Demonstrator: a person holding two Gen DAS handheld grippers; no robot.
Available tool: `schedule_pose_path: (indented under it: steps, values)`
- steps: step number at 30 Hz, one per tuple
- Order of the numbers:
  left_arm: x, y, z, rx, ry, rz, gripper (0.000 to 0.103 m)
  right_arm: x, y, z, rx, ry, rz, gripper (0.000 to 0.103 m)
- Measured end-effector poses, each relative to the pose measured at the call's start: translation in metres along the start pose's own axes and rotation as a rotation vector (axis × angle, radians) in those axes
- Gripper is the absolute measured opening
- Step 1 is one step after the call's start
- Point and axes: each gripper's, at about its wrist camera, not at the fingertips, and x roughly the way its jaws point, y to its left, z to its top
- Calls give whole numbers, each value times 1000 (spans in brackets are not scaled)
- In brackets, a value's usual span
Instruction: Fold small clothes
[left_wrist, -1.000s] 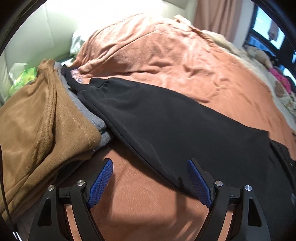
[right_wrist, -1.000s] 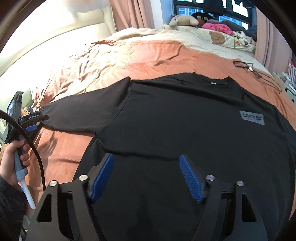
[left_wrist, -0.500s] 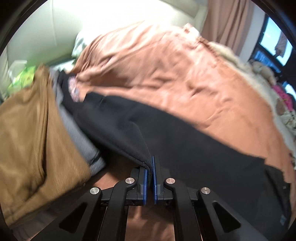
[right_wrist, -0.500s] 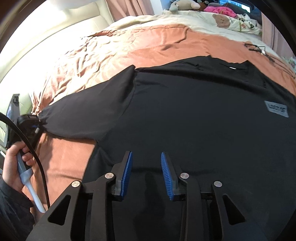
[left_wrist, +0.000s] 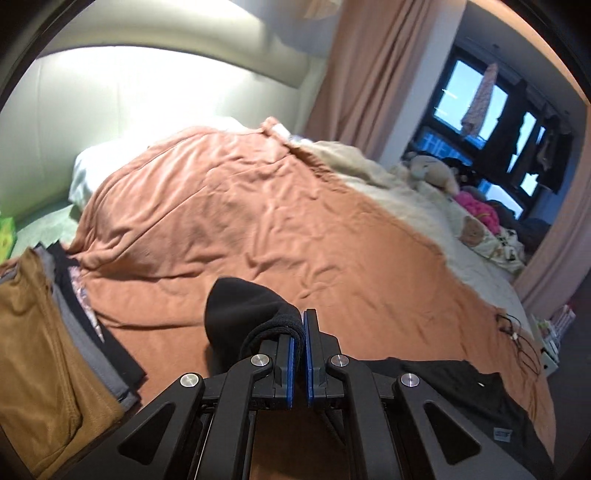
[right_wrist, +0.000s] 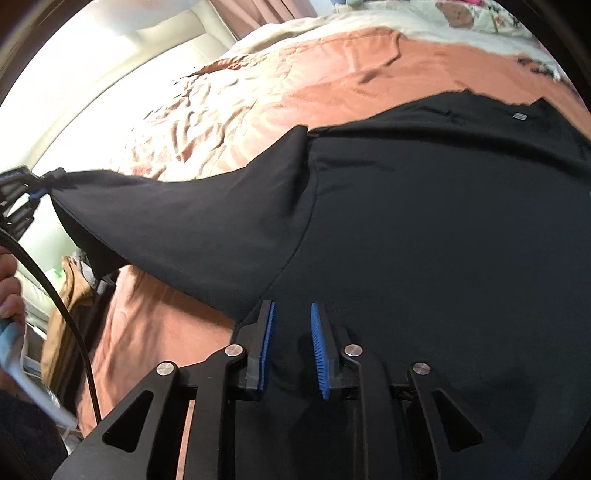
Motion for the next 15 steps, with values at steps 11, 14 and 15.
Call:
schedule_pose_path:
  steps: [11, 14, 15]
  values:
    - [-20, -60, 2, 110, -11, -138, 4, 50, -14, 14, 103, 78, 93, 8]
    - [-26, -75, 2, 128, -15, -159, 4, 39, -17, 16, 83, 69, 58, 9]
    - [-26, -80, 3, 131, -13, -170, 4, 34, -24, 18, 91, 64, 57, 9]
